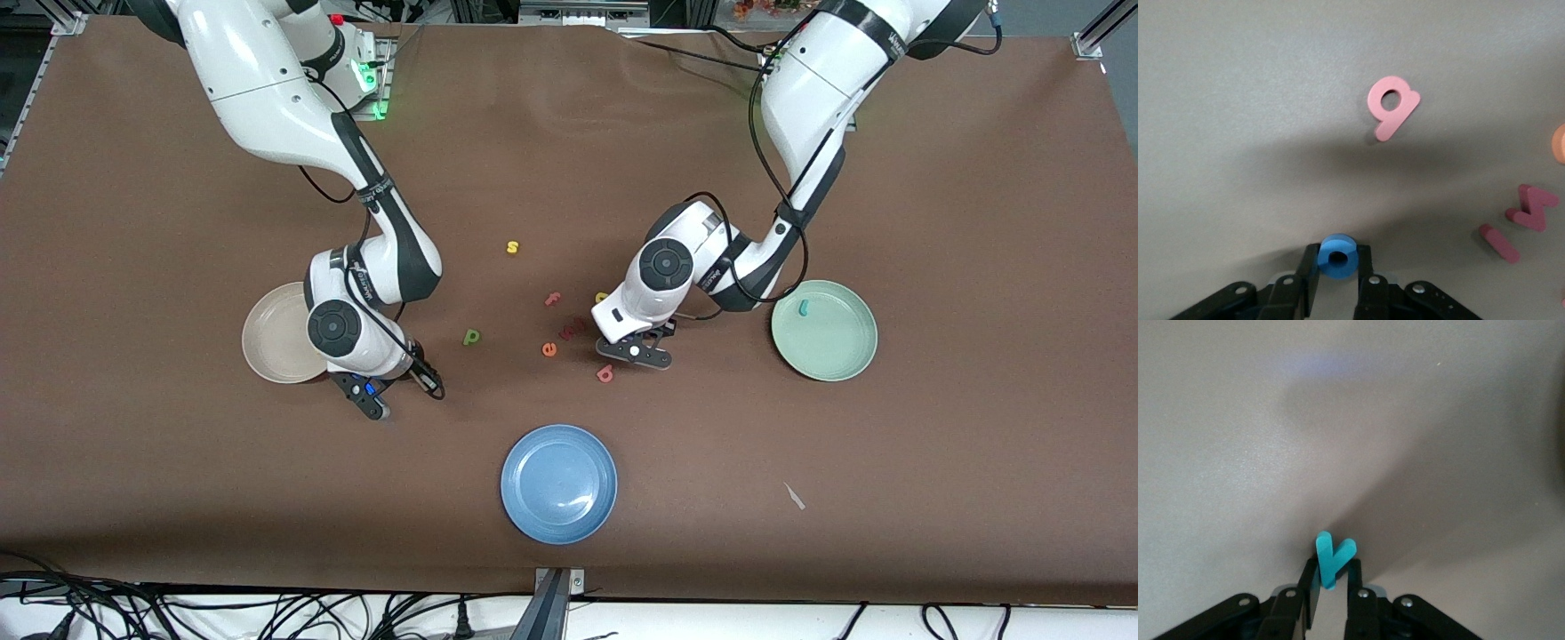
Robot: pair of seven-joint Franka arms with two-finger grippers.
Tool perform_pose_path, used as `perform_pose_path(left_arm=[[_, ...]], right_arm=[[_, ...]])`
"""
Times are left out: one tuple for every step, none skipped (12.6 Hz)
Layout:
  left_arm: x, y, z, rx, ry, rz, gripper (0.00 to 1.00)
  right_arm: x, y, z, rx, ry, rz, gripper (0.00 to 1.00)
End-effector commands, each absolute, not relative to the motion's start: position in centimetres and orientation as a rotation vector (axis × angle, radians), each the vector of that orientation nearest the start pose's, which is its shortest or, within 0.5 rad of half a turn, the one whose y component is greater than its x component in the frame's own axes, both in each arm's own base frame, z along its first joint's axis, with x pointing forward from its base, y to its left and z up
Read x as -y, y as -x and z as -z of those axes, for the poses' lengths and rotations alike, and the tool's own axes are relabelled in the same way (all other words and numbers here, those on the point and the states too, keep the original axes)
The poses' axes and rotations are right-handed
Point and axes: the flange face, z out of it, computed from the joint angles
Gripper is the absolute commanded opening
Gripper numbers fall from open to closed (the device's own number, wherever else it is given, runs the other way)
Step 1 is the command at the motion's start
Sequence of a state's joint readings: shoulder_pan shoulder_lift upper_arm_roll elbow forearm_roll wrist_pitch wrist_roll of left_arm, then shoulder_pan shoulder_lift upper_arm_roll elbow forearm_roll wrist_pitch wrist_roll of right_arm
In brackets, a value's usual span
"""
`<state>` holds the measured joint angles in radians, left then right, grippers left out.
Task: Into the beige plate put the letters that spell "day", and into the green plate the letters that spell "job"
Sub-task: 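Grasp blue o with the left gripper while the right gripper grasps teal y, then carry and drop blue o in green plate, teal y in white plate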
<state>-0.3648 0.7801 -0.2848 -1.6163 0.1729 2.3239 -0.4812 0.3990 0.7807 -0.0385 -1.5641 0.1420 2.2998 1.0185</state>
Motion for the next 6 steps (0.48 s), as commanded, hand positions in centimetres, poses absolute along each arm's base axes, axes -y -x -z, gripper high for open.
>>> perform_pose_path(left_arm=[[37.5, -57.4, -22.2, -0.341, 3.113, -0.120, 0.00], [36.1, -57.9, -23.9, -0.329, 3.088, -0.151, 0.00], [34.7, -58.3, -25.2, -0.384, 3.051, -0.208, 0.00], [33.1, -58.6, -26.2, -0.516, 3.008, -0.275, 0.00], [30.9, -59.3, -27.5, -0.603, 2.987, -0.313, 0.00], [29.0, -59.6, -28.6, -0.667, 2.965, -0.350, 0.00]], right_arm=[[-25.1, -65.5, -17.3, -1.104, 2.898, -0.133, 0.15], [-25.1, -65.5, -17.3, -1.103, 2.898, -0.133, 0.13], [-25.1, -65.5, -17.3, -1.103, 2.900, -0.134, 0.12], [-25.1, -65.5, -17.3, -1.102, 2.900, -0.134, 0.10], [-25.1, -65.6, -17.5, -1.092, 2.905, -0.124, 0.07], [-25.1, -65.5, -17.5, -1.093, 2.910, -0.136, 0.04]])
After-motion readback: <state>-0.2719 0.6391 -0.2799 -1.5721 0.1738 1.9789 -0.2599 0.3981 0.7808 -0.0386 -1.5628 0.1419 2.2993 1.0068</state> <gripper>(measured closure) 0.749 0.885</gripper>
